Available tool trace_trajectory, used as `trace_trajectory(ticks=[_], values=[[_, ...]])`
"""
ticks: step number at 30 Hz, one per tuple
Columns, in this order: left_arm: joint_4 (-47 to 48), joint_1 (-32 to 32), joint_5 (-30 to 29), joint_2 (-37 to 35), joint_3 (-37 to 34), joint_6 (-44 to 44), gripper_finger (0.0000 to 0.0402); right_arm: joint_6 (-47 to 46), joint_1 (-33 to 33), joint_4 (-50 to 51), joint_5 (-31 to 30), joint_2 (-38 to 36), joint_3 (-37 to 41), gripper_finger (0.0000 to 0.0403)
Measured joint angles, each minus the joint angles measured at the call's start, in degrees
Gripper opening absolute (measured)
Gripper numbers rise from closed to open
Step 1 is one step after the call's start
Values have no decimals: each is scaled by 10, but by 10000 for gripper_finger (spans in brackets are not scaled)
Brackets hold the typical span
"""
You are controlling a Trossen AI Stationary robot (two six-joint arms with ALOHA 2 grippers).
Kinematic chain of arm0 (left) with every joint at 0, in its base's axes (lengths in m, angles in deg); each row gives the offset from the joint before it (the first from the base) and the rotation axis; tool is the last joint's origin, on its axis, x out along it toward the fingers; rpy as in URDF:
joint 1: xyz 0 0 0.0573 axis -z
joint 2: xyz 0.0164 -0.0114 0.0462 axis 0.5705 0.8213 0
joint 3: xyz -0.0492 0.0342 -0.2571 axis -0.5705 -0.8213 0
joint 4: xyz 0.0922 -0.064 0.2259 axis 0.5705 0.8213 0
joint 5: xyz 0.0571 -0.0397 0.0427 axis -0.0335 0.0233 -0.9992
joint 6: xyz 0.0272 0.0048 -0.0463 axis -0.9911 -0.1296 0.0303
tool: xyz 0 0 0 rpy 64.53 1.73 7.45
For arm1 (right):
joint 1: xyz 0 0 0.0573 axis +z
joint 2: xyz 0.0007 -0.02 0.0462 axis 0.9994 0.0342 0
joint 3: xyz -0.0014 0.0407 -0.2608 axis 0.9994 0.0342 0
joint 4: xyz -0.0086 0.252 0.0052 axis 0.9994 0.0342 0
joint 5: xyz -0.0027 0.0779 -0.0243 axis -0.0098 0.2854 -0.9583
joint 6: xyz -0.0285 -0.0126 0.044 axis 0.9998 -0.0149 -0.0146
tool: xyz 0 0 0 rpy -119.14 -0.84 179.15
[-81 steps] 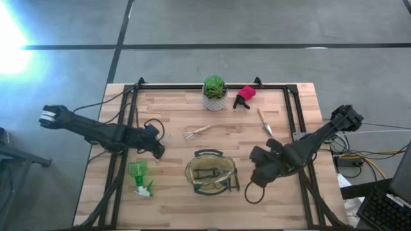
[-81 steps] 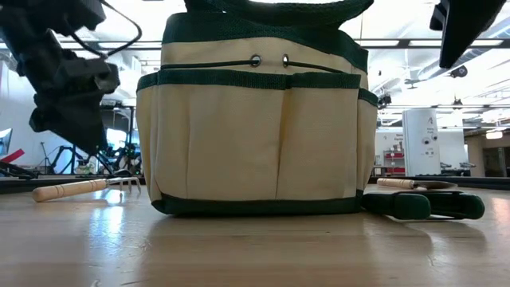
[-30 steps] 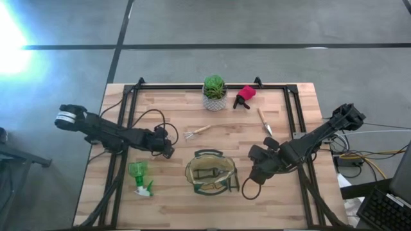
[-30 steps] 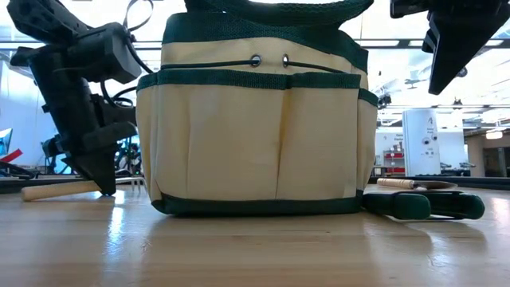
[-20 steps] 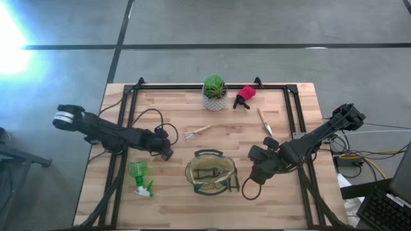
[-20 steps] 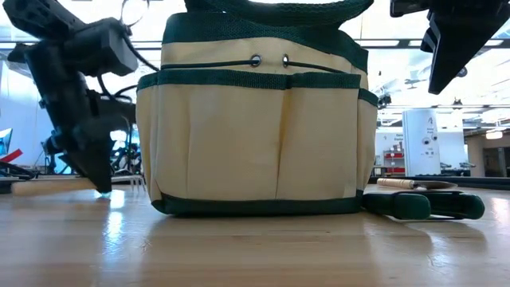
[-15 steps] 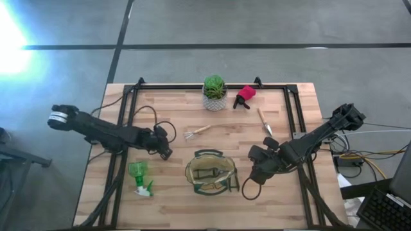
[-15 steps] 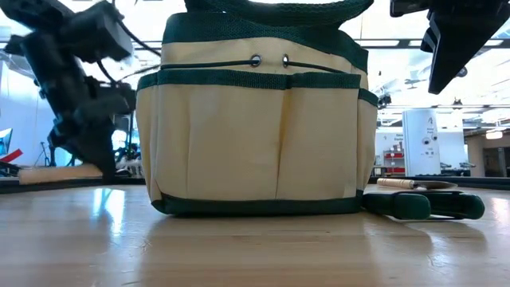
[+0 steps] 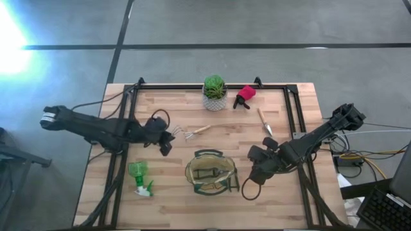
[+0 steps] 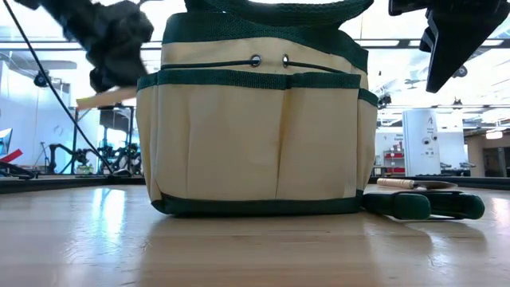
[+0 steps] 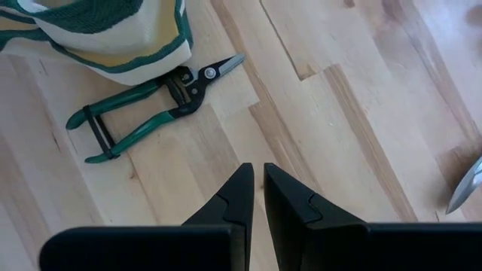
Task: Pick & Place Garden tools in Gardening bag
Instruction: Put the left brown hand rake into the white gardening bag
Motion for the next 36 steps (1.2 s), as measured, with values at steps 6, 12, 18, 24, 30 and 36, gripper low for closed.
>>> trace_trajectory(ticks=[6, 12, 18, 24, 30, 36], values=[[-75, 0, -4, 2, 27, -74, 67, 0, 0, -2, 0, 0, 0, 27], [-161, 0, 46, 6, 28, -139, 67, 0, 0, -4, -1, 0, 0, 27], [-170, 0, 67, 11, 29, -154, 67, 0, 0, -6, -1, 0, 0, 27], [-183, 0, 92, 11, 32, -166, 67, 0, 0, -7, -1, 0, 0, 27], [-256, 1, 173, 12, 33, -186, 67, 0, 0, -10, -1, 0, 0, 27], [-314, 6, 227, 12, 33, -201, 67, 0, 0, -12, -1, 0, 0, 27]])
